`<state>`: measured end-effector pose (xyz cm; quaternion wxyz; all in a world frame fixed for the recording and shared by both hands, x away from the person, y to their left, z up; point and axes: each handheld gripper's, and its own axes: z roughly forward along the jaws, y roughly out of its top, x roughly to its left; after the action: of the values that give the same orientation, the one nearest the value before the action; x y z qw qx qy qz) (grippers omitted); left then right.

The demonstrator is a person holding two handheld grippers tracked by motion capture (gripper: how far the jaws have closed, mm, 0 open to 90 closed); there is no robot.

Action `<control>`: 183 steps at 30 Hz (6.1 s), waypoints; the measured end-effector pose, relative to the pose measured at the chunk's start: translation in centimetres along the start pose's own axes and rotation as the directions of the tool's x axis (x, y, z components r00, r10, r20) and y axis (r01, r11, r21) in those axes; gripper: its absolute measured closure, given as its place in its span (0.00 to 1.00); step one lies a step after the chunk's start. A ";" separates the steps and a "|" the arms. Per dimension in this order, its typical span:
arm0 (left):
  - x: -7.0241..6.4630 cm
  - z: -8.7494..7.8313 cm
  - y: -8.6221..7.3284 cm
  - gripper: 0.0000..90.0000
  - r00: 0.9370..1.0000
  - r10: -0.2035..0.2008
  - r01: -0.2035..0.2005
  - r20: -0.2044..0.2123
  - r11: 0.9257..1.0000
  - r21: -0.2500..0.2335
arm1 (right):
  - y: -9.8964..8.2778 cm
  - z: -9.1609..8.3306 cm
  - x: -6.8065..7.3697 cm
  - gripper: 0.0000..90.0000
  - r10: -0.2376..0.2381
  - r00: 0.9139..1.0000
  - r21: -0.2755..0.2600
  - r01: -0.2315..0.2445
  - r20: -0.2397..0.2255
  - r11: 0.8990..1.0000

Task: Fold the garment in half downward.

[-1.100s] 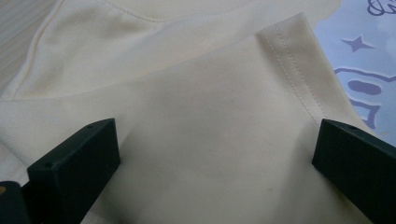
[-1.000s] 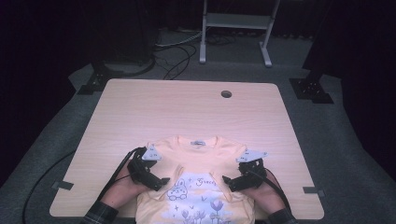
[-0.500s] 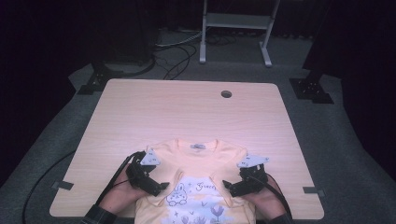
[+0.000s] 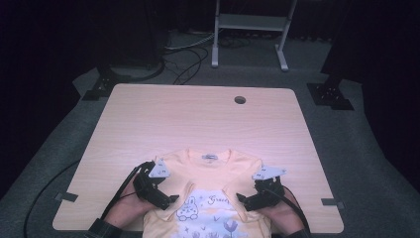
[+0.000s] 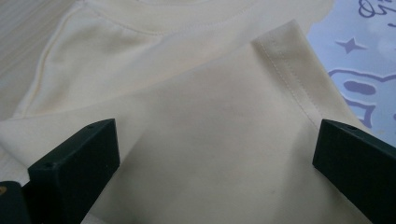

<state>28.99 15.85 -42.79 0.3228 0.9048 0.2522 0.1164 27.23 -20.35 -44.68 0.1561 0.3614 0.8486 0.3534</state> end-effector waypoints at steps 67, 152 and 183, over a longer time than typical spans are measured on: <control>12.7 1.4 -1.4 0.00 0.994 -0.111 0.108 -0.027 0.991 -0.082 | 0.5 -0.1 -0.1 0.00 -0.011 1.000 0.037 0.011 -0.013 0.999; 12.6 1.3 -1.4 0.00 0.994 -0.103 0.101 -0.030 0.992 -0.082 | 2.4 1.5 -11.1 0.06 -0.006 0.999 0.023 0.005 0.039 1.000; 11.5 0.3 -1.1 0.46 0.998 -0.038 0.041 0.041 0.996 -0.078 | 2.3 1.0 -10.6 0.47 -0.001 0.997 0.009 0.002 -0.071 1.000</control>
<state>38.42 22.52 -43.15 0.3654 0.8883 0.2587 0.1022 36.25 -26.40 -43.68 0.1244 0.3485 0.8556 0.3621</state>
